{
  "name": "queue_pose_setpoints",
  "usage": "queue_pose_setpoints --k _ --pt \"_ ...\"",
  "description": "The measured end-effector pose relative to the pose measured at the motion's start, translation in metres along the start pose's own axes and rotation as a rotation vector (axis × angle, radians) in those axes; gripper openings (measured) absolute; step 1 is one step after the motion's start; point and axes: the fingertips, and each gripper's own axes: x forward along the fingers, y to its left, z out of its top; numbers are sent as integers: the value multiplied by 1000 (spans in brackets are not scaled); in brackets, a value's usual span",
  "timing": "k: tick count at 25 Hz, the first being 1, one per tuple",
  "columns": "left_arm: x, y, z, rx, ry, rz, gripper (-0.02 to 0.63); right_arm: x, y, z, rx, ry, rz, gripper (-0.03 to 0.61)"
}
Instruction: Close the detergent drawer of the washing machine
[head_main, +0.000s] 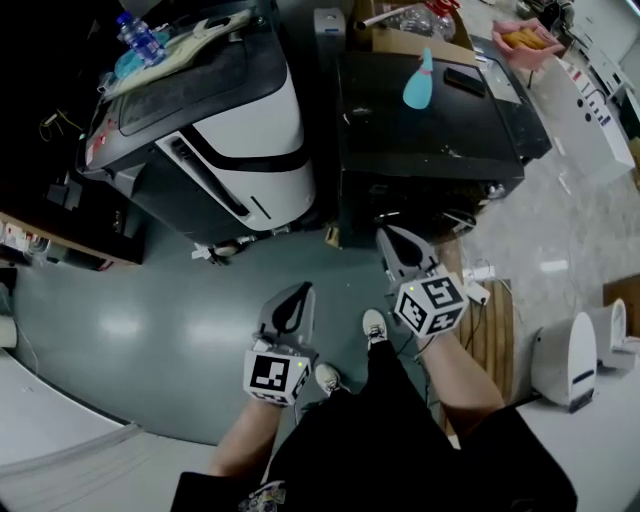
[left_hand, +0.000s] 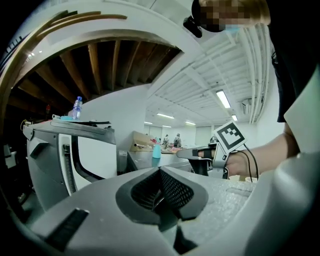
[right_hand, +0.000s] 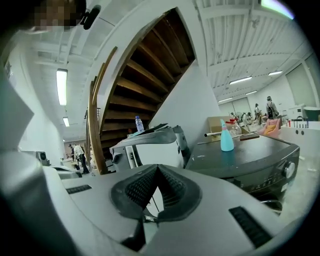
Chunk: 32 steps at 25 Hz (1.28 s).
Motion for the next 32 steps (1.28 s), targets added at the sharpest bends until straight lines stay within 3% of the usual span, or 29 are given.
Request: queue_pose_setpoints --k 4,14,22,32 --pt "-38 7 4 17 -53 15 3 -25 40 5 -13 -29 7 -2" --pt "-97 12 0 13 -35 43 3 -85 102 -6 -37 -42 41 -3" --pt "-93 -52 4 24 -37 2 3 -134 88 3 -44 -59 56 -2" --pt "-58 -169 4 23 -42 3 3 -227 21 21 -111 -48 78 -2"
